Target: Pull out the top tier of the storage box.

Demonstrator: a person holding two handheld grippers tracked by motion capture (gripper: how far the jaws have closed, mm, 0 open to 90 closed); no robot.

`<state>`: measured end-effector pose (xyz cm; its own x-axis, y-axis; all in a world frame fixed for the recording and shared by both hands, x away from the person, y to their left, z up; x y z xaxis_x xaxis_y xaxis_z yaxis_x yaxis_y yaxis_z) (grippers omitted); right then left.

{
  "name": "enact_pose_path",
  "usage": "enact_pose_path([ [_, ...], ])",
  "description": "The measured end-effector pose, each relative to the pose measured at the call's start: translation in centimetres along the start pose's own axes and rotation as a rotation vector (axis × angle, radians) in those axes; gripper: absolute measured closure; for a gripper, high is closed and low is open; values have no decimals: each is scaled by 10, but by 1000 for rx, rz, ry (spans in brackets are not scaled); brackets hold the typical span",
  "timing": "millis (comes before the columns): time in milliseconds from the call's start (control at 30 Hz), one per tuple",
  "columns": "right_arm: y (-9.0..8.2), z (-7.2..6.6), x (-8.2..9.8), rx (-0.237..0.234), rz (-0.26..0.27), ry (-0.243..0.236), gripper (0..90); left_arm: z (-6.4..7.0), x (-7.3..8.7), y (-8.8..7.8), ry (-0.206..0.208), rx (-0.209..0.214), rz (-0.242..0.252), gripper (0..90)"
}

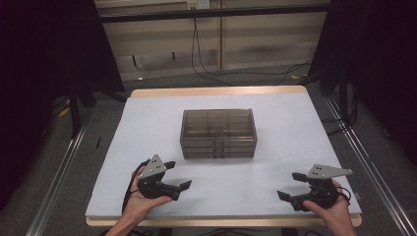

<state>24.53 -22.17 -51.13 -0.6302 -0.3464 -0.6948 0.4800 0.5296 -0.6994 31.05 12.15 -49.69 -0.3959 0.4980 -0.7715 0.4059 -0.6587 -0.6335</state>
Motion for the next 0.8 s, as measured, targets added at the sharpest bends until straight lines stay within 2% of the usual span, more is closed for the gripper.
enact_pose_path([
  [167, 0, 0, 0, -1, 4, -1, 124, -2, 0, -4, 11, -14, 3, 115],
  [400, 0, 0, 0, 1, 1, -3, 124, 2, -1, -2, 45, -24, 4, 177],
  [433, 0, 0, 0, 2, 1, -3, 124, 4, -2, -3, 54, -14, 9, 191],
  [467, 0, 0, 0, 1, -1, -3, 124, 7, -4, -3, 44, -5, 21, 200],
  [567, 1, 0, 0, 0, -3, -2, 124, 13, -6, -1, 78, -2, 10, 223],
  [767, 1, 0, 0, -1, -4, -1, 124, 17, -10, 5, 149, -54, 8, 270],
  [800, 1, 0, 0, -1, -4, -1, 124, 18, -11, 6, 160, -53, 8, 281],
])
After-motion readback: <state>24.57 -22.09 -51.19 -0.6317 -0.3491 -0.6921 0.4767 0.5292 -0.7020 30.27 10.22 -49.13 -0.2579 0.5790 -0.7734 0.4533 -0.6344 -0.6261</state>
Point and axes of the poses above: each handheld gripper's, and its own axes: y roughly forward along the jaws, x roughly out of its underside, z roughly to its right, the point moved 9 cm from there along y, roughly forward along the jaws, and after that the axes turned 8 degrees about -z, right-handed, at the moved point
